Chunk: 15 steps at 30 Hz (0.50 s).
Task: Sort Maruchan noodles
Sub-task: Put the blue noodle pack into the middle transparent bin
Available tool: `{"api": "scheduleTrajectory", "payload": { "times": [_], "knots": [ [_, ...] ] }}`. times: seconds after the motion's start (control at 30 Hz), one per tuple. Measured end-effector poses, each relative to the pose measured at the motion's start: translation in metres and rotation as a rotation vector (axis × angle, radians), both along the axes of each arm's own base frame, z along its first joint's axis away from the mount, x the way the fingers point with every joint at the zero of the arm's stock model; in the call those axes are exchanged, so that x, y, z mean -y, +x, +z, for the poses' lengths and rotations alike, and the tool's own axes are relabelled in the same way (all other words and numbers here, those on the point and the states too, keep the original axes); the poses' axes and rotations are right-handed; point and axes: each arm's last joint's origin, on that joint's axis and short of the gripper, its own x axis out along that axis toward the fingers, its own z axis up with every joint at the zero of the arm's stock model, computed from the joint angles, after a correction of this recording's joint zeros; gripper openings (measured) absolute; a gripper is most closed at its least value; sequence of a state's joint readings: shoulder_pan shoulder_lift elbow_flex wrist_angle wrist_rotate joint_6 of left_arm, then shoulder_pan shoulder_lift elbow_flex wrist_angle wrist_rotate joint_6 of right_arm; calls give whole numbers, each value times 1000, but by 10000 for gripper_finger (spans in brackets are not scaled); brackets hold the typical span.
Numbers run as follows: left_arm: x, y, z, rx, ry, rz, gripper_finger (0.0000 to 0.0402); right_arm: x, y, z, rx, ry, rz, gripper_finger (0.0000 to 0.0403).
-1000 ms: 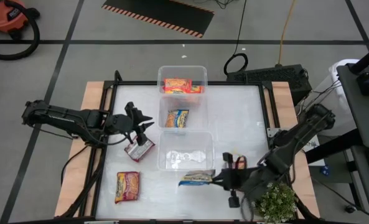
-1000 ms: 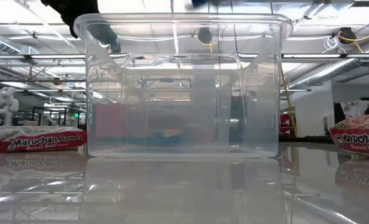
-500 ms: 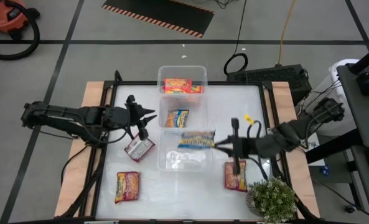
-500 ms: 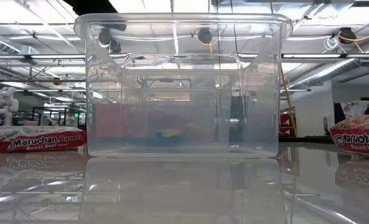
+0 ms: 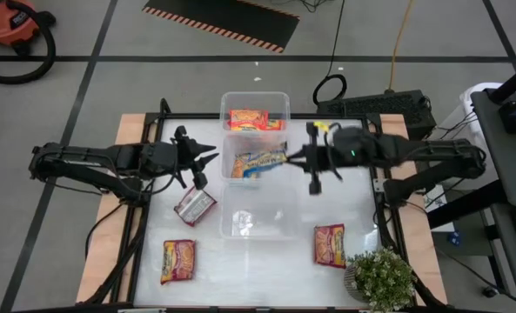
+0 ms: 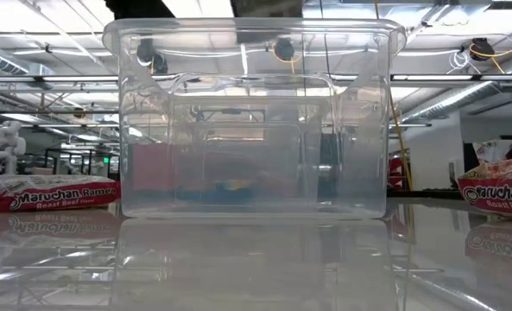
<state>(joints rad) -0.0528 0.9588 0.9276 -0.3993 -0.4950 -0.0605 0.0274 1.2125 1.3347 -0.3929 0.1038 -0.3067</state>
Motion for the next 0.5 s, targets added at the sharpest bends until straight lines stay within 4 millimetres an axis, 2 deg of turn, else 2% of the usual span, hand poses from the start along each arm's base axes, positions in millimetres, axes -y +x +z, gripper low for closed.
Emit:
{"api": "scheduleTrajectory", "payload": {
  "times": [0.23,0.5],
  "knots": [
    [-1,-1,-3,-29,-2,6,102,38,9,-13,-35,15,-37,0],
    [-1,-1,-3,-16,-31,19,102,73,32,-67,-34,53,-166,0]
  ]
}}
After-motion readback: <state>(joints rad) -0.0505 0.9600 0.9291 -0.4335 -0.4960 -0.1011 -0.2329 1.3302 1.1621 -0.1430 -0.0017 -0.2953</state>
